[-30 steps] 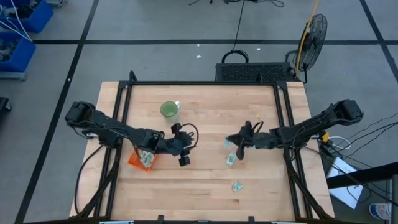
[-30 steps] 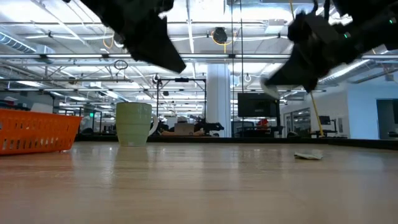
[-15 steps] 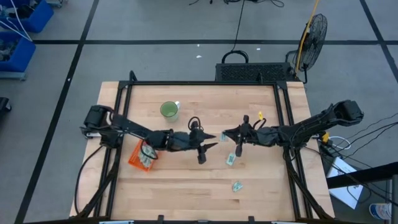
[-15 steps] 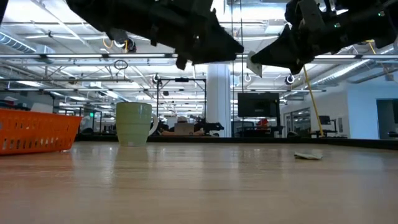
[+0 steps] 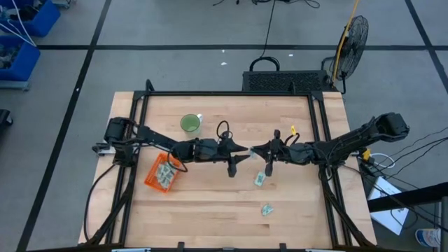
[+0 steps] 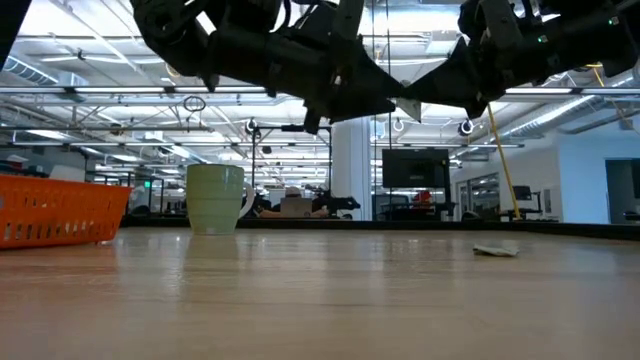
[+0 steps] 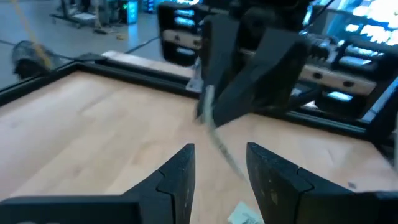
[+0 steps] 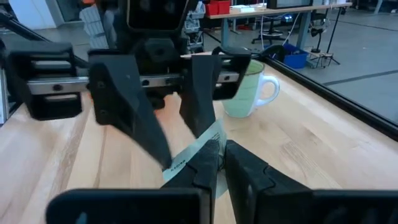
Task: Pick and place Stevia / Truvia into bins
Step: Put the stevia packet into the orange bin
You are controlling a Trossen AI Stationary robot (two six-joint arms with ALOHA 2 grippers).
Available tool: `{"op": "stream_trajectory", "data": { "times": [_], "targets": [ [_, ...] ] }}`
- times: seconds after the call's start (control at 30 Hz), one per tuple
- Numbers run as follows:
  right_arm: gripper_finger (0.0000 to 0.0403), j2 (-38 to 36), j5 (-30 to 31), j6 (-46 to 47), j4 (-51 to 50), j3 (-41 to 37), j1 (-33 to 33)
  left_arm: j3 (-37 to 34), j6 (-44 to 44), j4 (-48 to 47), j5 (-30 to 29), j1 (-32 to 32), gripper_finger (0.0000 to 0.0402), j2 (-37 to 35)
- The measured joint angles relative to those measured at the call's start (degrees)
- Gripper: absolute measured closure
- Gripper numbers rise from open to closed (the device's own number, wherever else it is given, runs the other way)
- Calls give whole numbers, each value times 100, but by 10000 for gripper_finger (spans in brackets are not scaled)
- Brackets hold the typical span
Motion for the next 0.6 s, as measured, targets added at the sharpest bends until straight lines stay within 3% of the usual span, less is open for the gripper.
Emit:
{"op": "stream_trajectory", "data": {
  "times": [0.23, 0.43, 0.6],
  "targets": [
    [377, 115, -55, -196, 384, 4, 2, 335, 75, -5, 238, 0, 254, 266],
    [377, 427, -483, -361, 788, 7, -22, 385, 295, -287, 98, 0, 255, 264],
    [377, 621, -475, -329, 833, 9, -70, 385, 375, -389, 81, 0, 290, 264]
  ]
}}
